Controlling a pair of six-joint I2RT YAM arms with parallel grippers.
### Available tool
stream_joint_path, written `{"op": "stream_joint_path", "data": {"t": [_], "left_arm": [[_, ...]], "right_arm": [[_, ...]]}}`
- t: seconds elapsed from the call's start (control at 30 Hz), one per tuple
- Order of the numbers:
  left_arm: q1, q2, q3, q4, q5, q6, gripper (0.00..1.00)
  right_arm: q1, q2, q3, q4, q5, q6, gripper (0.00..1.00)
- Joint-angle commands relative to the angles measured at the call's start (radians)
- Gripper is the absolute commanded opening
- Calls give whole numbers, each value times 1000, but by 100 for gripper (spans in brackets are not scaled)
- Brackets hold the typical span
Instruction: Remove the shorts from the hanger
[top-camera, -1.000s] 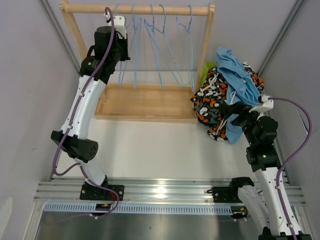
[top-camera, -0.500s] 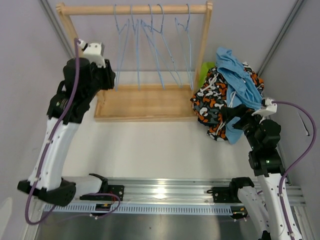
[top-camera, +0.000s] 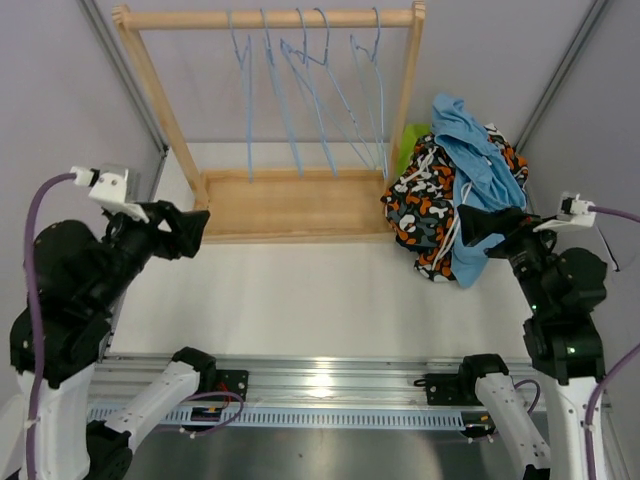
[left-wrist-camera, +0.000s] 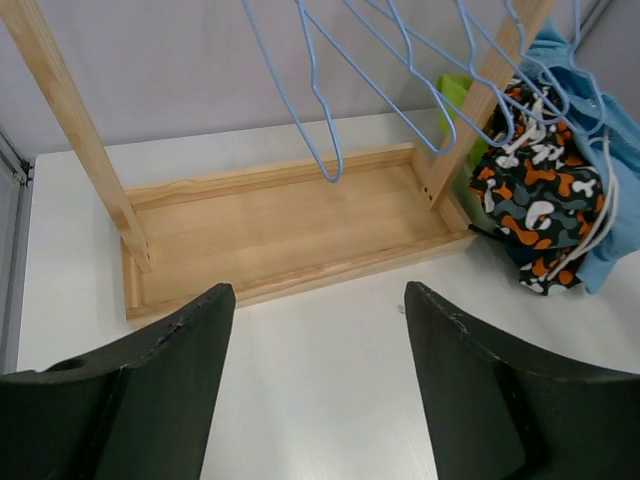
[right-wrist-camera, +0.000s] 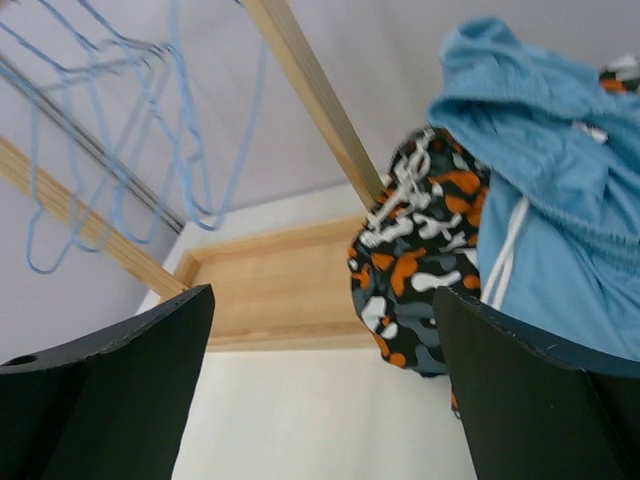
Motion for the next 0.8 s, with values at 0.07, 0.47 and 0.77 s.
{"op": "stream_joint_path", "data": {"t": [0.07, 0.47, 0.77], "left_arm": [[-18, -92, 55, -33, 77, -35, 78], [-18, -129, 15, 1, 106, -32, 99], [-18, -153, -11, 25, 74, -30, 99]], "right_arm": [[5, -14, 220, -74, -69, -37, 100], [-32, -5, 355, -80, -255, -28, 100], [-28, 35, 367, -118, -227, -46, 100]]}}
